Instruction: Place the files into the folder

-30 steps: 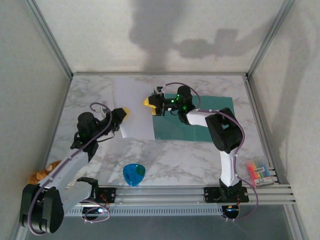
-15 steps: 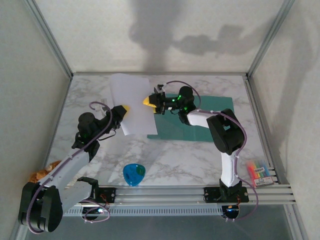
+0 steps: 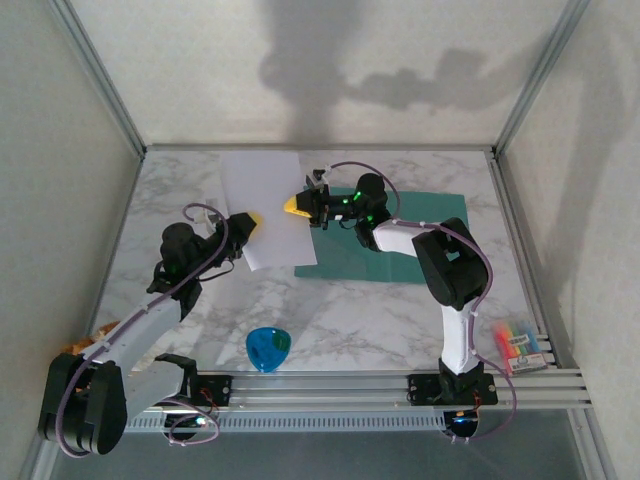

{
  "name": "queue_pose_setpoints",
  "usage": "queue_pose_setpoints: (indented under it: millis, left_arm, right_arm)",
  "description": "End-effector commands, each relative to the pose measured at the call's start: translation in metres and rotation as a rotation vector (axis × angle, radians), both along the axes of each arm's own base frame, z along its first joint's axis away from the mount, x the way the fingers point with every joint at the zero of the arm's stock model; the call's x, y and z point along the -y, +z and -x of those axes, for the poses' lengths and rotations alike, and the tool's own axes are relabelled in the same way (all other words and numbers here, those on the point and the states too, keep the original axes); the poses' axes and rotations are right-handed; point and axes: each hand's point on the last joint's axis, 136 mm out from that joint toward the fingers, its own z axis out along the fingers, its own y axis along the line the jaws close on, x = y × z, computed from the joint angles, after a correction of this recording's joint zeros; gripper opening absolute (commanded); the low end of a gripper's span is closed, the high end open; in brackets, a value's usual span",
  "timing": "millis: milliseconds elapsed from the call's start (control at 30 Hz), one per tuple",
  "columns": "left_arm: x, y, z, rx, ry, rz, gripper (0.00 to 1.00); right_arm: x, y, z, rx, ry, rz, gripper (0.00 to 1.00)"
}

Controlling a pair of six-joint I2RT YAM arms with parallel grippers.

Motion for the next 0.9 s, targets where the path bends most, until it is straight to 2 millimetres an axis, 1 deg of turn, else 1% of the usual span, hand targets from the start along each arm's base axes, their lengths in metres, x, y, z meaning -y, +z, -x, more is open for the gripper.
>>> queue_pose_setpoints:
  millis: [0,167,267,300,367,400,433,567,633,733,867]
  left_arm:
    - [0.005,0.018,0.0,0.057,-0.034,-0.021,0.31]
    - [0.005,0.018,0.001,0.056,-0.048,-0.029,0.31]
    - [0.003,0.019,0.001,0.057,-0.046,-0.04,0.32]
    - [0.003,0.019,0.0,0.056,-0.044,-0.043,0.34]
    - [0.002,0.021,0.0,0.055,-0.044,-0.049,0.43]
    - [0.002,0.021,0.0,0.053,-0.043,-0.054,0.51]
    - [0.002,0.021,0.0,0.051,-0.042,-0.06,0.56]
    - [-0.003,0.019,0.001,0.029,-0.019,-0.119,0.74]
    - [-0.009,0.015,0.002,0.016,0.006,-0.162,0.82]
    - [-0.015,0.01,0.003,0.0,0.031,-0.206,0.89]
    - [-0.022,-0.002,0.001,-0.033,0.055,-0.271,0.93]
  right_arm:
    - [0.001,0.009,0.008,0.051,0.021,-0.023,0.25]
    - [0.0,0.008,0.009,0.052,0.024,-0.017,0.23]
    - [0.0,0.005,0.008,0.054,0.021,-0.007,0.18]
    - [0.0,0.003,0.008,0.053,0.022,0.006,0.15]
    - [0.0,-0.003,0.008,0.054,0.022,0.04,0.08]
    - [0.0,-0.008,0.009,0.056,0.023,0.066,0.03]
    - [0.001,-0.014,0.01,0.062,0.02,0.097,0.0]
    - [0.01,-0.023,0.018,0.144,0.001,0.234,0.0]
    - [0.018,-0.025,0.021,0.203,-0.009,0.307,0.0]
    - [0.028,-0.029,0.024,0.28,-0.021,0.406,0.0]
    - [0.042,-0.037,0.024,0.353,-0.032,0.534,0.0]
